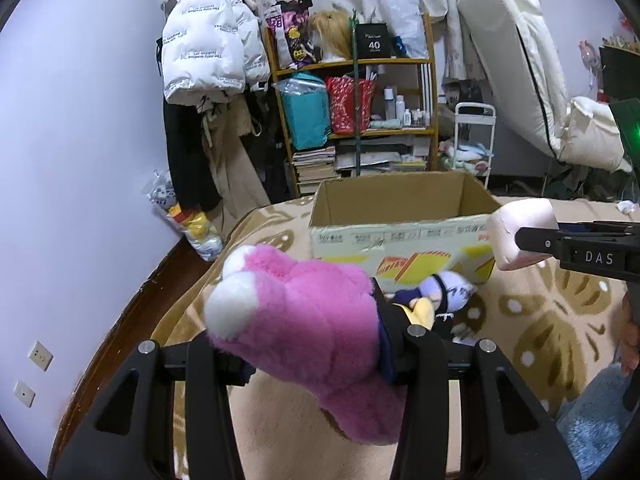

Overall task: Organize soft objects
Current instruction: 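Lift the pink plush with the left tool while the right tool lifts the block toward the box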

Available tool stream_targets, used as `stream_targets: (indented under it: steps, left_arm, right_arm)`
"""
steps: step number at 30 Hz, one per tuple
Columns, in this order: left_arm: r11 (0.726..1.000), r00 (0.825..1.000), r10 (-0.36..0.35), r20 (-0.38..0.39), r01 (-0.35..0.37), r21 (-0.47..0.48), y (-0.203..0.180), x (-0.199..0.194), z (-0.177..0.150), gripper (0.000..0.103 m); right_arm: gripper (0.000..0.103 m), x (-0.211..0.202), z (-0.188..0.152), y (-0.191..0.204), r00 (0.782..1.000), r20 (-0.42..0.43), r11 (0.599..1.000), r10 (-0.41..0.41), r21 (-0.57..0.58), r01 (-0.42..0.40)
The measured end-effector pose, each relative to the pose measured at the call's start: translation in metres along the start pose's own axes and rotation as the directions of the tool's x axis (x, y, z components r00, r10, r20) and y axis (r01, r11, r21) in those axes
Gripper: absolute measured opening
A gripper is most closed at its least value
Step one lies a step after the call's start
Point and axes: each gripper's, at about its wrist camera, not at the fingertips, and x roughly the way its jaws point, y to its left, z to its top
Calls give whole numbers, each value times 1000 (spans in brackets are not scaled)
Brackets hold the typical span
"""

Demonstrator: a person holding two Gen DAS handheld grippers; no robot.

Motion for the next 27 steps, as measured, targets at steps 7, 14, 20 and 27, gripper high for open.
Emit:
stream_targets:
  steps: [7,14,20,27]
  left_arm:
    - [1000,999,9,51,-9,17,4,-8,22,45]
    - [1000,995,4,103,-3,-6,12,-6,49,45]
    - [1000,989,-9,150,9,-3,14,3,79,45]
    - [999,976,-30,214,35,-22,16,21,112,45]
  right_arm:
    - [46,-19,10,9,997,80,1000,8,-18,-6]
    - [46,-34,27,18,982,185,999,26,-24,-22]
    - [46,-34,47,20,976,217,999,23,-37,-15]
    - [46,-23,69,17,972,236,998,16,-57,-3]
